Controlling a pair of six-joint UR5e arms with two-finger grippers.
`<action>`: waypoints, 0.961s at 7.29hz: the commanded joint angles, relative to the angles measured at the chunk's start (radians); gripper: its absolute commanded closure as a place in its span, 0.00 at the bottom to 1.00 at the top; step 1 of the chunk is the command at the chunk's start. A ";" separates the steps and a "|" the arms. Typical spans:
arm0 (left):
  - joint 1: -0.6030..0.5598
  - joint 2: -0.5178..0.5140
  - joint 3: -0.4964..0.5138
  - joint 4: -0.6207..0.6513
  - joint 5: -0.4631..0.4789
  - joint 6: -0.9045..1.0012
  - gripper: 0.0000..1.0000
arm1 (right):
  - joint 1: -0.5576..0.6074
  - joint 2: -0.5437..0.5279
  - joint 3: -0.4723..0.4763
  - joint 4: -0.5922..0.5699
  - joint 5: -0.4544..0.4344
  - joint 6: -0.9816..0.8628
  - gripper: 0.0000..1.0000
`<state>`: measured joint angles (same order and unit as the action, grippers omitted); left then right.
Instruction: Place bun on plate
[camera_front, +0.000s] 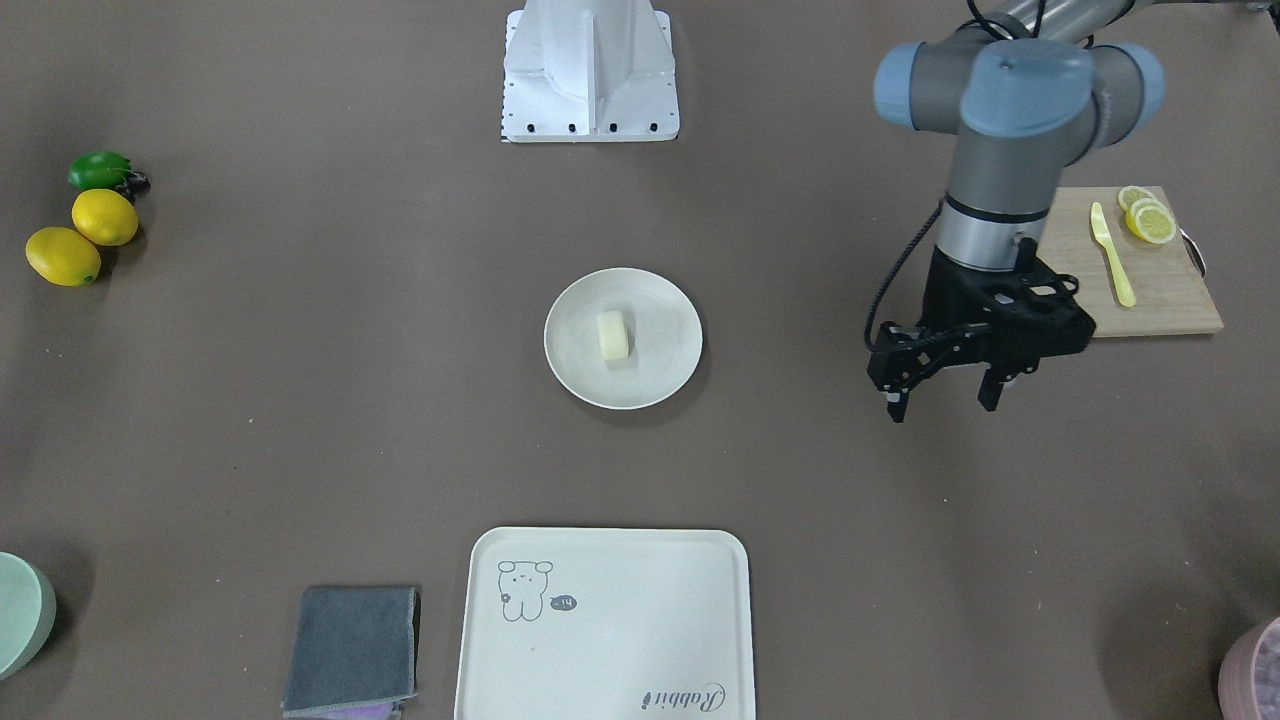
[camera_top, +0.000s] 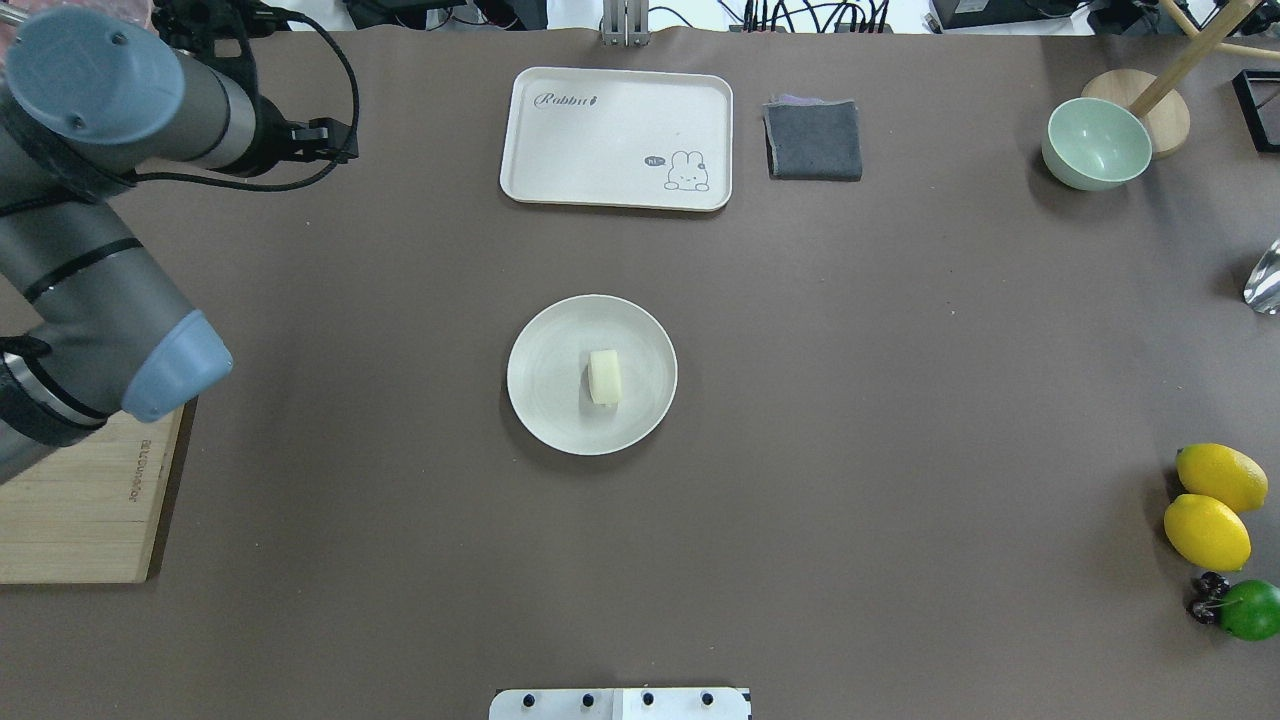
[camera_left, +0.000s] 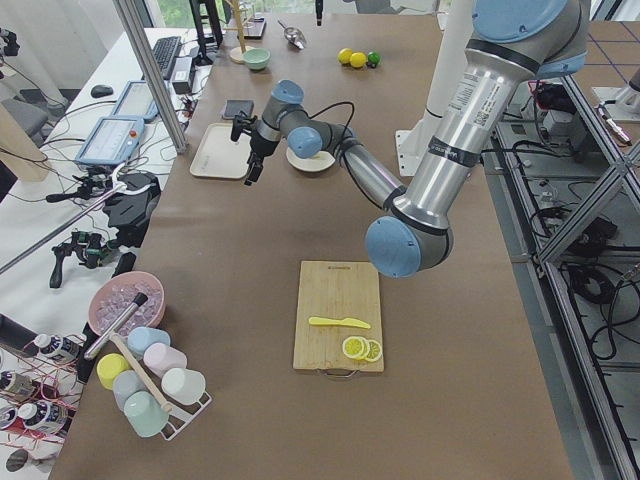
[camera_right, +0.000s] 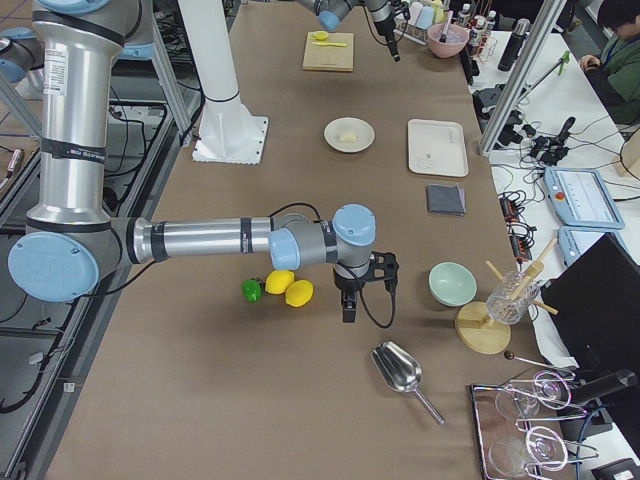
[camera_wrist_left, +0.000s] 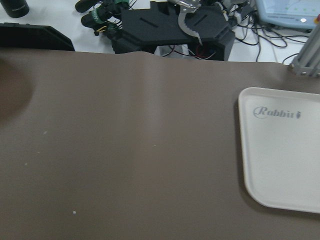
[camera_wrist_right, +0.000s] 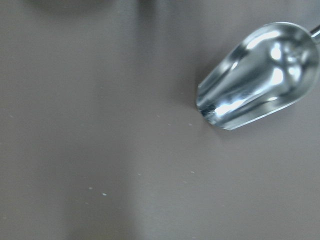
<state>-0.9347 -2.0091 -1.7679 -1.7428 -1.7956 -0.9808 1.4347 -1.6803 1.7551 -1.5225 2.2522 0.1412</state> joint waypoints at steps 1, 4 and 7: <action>-0.219 0.050 0.004 0.096 -0.271 0.293 0.02 | 0.110 0.014 0.001 -0.142 -0.014 -0.164 0.00; -0.430 0.174 0.016 0.186 -0.377 0.626 0.02 | 0.110 0.027 -0.002 -0.143 0.085 -0.146 0.00; -0.584 0.269 0.103 0.175 -0.479 0.857 0.02 | 0.110 0.028 0.004 -0.134 0.124 -0.071 0.00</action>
<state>-1.4637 -1.7815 -1.7077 -1.5606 -2.2354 -0.2278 1.5446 -1.6528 1.7581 -1.6580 2.3604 0.0554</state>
